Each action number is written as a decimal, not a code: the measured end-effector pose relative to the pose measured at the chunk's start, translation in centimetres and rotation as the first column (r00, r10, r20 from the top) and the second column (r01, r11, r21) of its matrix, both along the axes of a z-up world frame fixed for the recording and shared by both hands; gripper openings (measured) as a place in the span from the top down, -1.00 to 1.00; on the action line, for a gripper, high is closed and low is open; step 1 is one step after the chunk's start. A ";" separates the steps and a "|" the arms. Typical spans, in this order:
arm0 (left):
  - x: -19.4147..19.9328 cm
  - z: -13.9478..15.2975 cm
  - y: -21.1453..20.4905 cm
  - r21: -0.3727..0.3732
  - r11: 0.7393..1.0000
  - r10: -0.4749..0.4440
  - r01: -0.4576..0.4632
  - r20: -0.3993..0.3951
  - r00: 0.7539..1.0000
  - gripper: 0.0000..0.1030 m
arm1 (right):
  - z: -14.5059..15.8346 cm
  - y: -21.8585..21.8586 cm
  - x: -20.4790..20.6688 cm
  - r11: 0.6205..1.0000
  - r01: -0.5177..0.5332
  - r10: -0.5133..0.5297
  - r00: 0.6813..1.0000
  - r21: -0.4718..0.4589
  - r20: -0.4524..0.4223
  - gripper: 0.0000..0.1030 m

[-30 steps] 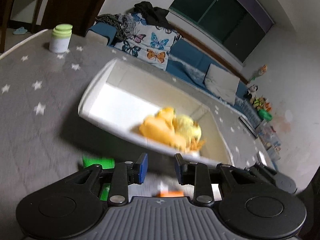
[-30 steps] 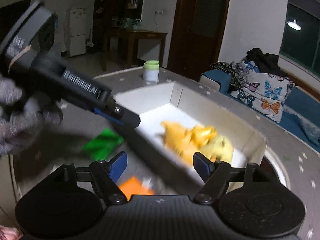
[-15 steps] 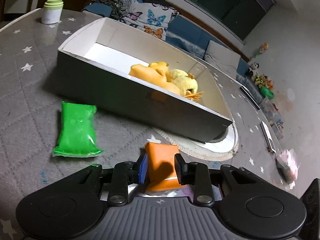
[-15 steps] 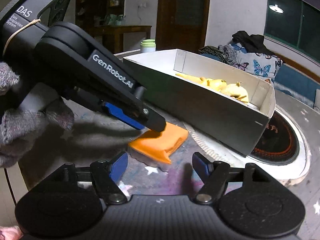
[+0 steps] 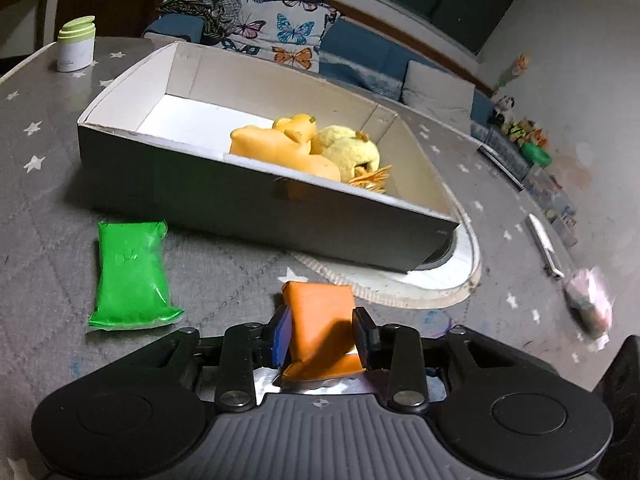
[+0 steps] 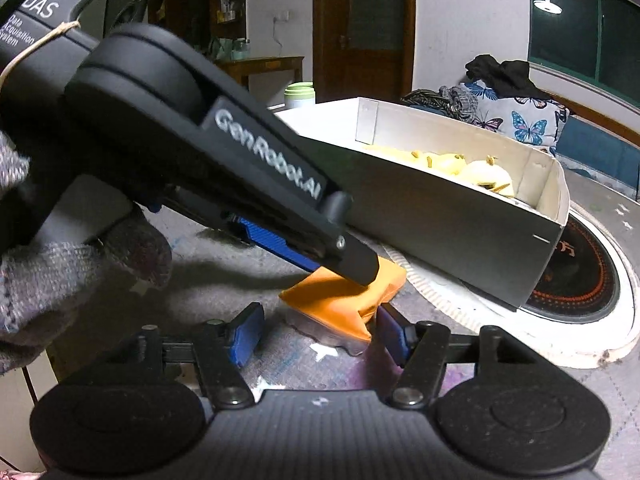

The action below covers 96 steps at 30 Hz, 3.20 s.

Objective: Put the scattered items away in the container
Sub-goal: 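Close both grippers on the orange block on the table, then lift the orange block and carry it over the white box, then open both grippers to drop the orange block into the box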

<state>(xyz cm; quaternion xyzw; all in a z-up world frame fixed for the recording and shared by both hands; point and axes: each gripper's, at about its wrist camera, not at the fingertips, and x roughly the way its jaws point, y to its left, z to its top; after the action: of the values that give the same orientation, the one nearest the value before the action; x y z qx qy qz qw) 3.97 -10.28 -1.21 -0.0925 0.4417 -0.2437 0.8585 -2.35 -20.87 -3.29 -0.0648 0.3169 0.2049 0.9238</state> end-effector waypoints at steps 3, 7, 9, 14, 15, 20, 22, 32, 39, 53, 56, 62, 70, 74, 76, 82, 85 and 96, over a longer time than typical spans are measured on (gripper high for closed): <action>-0.2 -0.1 -0.2 0.011 1.000 -0.003 0.003 0.010 1.000 0.27 | -0.1 -0.1 -0.1 1.000 0.004 -0.004 1.000 0.009 0.000 -0.23; -0.2 -0.2 -0.3 0.012 1.000 -0.001 0.001 0.009 1.000 0.23 | -0.1 -0.2 -0.1 1.000 0.003 -0.003 1.000 0.013 0.005 -0.23; -0.1 -0.2 -0.4 0.013 1.000 -0.006 0.006 0.002 1.000 0.18 | -0.2 -0.2 -0.1 1.000 0.002 -0.002 1.000 0.013 0.009 -0.25; 0.5 -0.3 -0.4 0.000 1.000 0.013 -0.013 -0.071 0.997 0.16 | -0.3 -0.2 -0.2 1.000 0.005 -0.005 1.000 0.023 0.012 -0.26; 0.5 -0.4 -0.5 0.008 1.000 0.006 -0.005 -0.064 0.998 0.16 | -0.4 -0.3 -0.1 1.000 0.006 -0.006 1.000 0.025 0.013 -0.26; 0.5 -0.6 -0.7 0.017 1.000 -0.004 0.005 -0.053 0.999 0.12 | -0.4 -0.4 -0.2 0.999 0.006 -0.007 1.000 0.039 0.011 -0.27; 0.4 -0.6 -0.8 0.017 1.000 -0.009 0.009 -0.050 0.999 0.12 | -0.3 -0.5 0.1 0.999 0.006 -0.007 1.000 0.041 0.010 -0.27; -0.4 0.9 -0.7 0.001 1.000 0.005 -0.005 -0.012 1.000 0.18 | 0.5 -1.1 -0.6 0.996 0.007 -0.009 1.000 0.086 0.023 -0.26; 0.4 5.4 -1.2 -0.010 1.000 -0.014 0.016 0.113 0.993 0.20 | 3.9 -1.4 -1.0 0.997 -0.001 -0.010 0.990 0.075 0.139 -0.27; 11.0 6.4 -4.2 -0.011 0.999 -0.029 0.030 0.098 0.995 0.20 | 6.6 -3.7 9.5 0.985 0.065 -0.081 0.992 0.157 0.095 -0.27; 11.9 5.9 -4.0 -0.021 0.999 -0.027 0.029 0.074 0.997 0.20 | 6.3 -4.0 11.1 0.984 0.080 -0.093 0.993 0.159 0.075 -0.27; 12.5 5.3 -3.7 -0.024 0.999 -0.023 0.025 0.069 0.997 0.20 | 5.8 -4.3 11.9 0.983 0.088 -0.099 0.993 0.162 0.061 -0.26; 12.3 5.5 -2.8 -0.048 0.999 -0.015 0.018 0.067 0.998 0.19 | 5.9 -4.9 11.4 0.979 0.104 -0.117 0.991 0.175 0.064 -0.36; 12.2 5.7 -2.6 -0.050 0.999 -0.006 0.010 0.075 0.997 0.19 | 5.9 -4.8 10.9 0.978 0.109 -0.123 0.990 0.176 0.071 -0.42; 12.0 5.8 -2.3 -0.045 0.999 -0.002 0.006 0.079 0.997 0.19 | 5.8 -4.7 10.7 0.979 0.109 -0.123 0.990 0.171 0.074 -0.42; 10.2 6.8 -0.4 -0.068 0.998 0.019 -0.010 0.119 0.993 0.19 | 6.3 -4.0 9.8 0.985 0.091 -0.108 0.988 0.148 0.113 -0.43; 8.7 7.3 1.3 -0.087 0.996 0.042 -0.030 0.141 0.989 0.20 | 6.7 -3.6 8.9 0.987 0.070 -0.090 0.987 0.146 0.136 -0.44; 2.7 6.0 7.3 -0.014 0.993 0.122 -0.121 0.187 0.975 0.20 | 5.9 0.4 5.2 0.989 -0.059 0.038 0.988 0.137 0.150 -0.60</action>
<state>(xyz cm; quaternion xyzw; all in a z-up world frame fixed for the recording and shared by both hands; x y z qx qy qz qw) 6.65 -3.01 4.76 -0.0968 0.3519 -0.1989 0.9095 2.88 -20.44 2.61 -0.0220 0.2310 0.2439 0.9416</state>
